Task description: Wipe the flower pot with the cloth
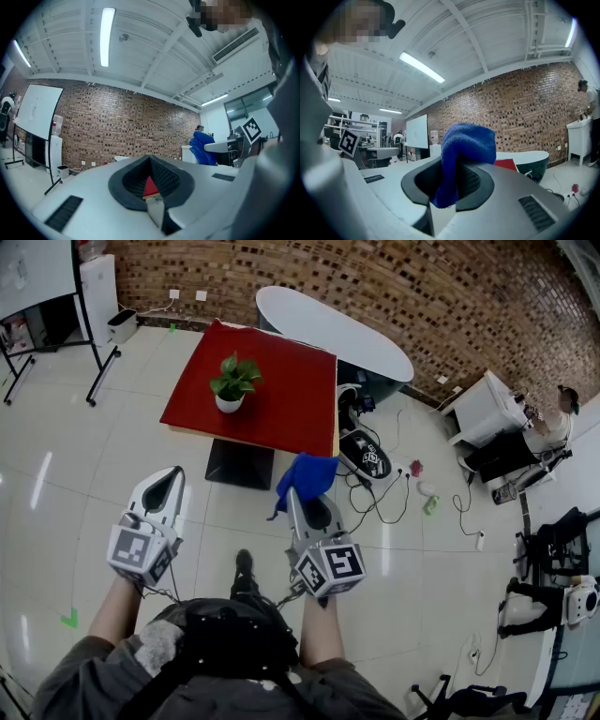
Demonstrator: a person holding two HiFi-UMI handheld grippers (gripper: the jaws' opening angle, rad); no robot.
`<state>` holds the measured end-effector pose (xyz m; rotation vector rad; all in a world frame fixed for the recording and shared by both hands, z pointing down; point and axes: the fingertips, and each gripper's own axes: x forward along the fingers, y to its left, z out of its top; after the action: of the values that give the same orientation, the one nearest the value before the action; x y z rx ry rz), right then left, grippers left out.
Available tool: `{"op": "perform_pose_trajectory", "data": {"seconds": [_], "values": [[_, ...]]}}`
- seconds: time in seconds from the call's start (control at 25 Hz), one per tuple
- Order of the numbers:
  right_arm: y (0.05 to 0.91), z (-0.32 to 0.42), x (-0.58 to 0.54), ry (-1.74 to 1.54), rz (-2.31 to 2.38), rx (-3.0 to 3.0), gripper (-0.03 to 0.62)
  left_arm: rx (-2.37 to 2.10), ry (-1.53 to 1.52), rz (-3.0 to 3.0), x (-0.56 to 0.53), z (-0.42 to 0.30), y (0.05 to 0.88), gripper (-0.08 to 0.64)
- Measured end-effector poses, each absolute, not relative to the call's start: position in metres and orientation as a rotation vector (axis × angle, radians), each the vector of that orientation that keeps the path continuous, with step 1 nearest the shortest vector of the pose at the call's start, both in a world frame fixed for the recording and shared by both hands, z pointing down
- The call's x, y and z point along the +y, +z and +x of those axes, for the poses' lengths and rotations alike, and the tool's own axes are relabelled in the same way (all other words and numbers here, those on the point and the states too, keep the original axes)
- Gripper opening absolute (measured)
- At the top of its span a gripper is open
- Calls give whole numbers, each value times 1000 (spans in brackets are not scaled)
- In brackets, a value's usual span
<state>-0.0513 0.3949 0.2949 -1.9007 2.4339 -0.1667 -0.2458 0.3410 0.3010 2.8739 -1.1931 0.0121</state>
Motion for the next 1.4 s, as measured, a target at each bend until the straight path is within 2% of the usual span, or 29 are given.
{"op": "perform_pose_trajectory", "data": {"seconds": [0.64,0.72,0.8,0.96,1.2,1.28,1.32,1.4], "values": [[319,101,217,-170,-1801,2521,75,-1348,45,2766,177,-105,348,12],[320,121,200,-192,-1779,2521,75,-1379,71,2759,159,-90,351,31],[324,139,183,-220,-1770,2516,75,-1410,82,2756,144,-77,354,89],[333,150,157,-272,-1754,2528,75,-1446,114,2763,125,-62,365,98],[357,127,119,-324,-1736,2573,75,-1428,126,2741,81,-66,402,275],[362,122,102,-333,-1749,2580,75,-1432,140,2734,56,-69,419,299],[364,122,91,-341,-1759,2576,75,-1428,164,2723,43,-70,429,357],[366,124,67,-362,-1788,2559,75,-1407,218,2691,13,-70,448,415]]}}
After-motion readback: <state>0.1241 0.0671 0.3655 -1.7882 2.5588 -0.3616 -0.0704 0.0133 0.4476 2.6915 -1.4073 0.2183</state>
